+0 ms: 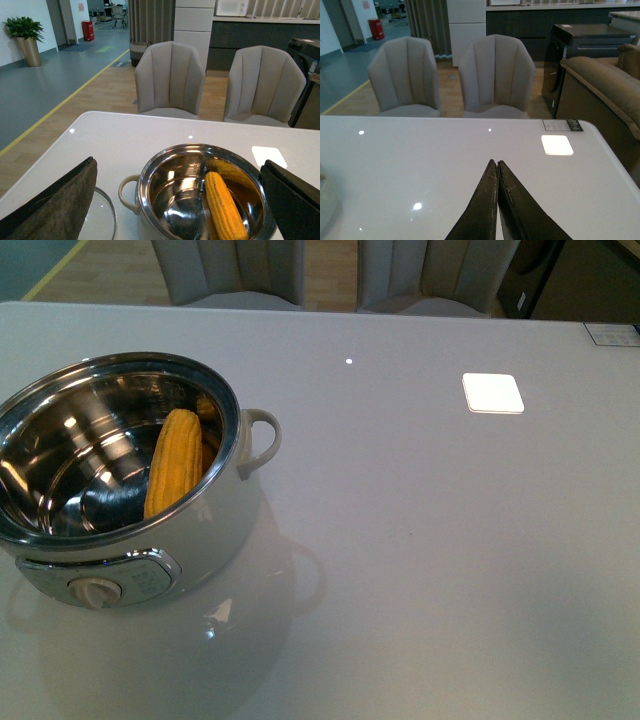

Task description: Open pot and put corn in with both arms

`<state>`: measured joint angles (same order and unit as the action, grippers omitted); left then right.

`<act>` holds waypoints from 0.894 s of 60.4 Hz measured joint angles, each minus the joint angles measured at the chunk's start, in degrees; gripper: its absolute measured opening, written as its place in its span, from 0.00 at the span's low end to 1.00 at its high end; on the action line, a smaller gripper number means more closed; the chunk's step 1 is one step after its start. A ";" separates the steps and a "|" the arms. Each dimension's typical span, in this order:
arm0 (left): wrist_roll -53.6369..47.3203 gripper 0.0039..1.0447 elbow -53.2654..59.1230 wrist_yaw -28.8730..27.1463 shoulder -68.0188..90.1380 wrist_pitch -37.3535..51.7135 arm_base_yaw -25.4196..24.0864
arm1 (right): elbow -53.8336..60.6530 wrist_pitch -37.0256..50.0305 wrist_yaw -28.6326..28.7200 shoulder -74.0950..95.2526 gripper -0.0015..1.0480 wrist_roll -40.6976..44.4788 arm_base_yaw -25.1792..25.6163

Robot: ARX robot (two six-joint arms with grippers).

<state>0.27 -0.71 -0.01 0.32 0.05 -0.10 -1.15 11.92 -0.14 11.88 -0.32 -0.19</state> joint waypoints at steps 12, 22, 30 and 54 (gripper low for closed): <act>0.00 0.94 0.00 0.00 0.00 0.00 0.00 | -0.04 -7.96 0.15 -6.29 0.02 0.00 0.00; 0.00 0.94 0.02 0.00 0.00 0.00 0.00 | -0.04 -11.74 0.02 -11.34 0.02 0.00 0.00; 0.00 0.94 0.00 0.00 0.00 0.00 0.00 | -0.04 -11.85 0.02 -11.45 0.02 0.00 0.00; 0.00 0.94 0.00 0.00 0.00 0.00 0.00 | -0.04 -11.85 0.02 -11.52 0.51 0.07 0.00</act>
<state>0.27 -0.71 -0.01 0.32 0.05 -0.10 -1.19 0.08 -0.12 0.36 -0.25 -0.19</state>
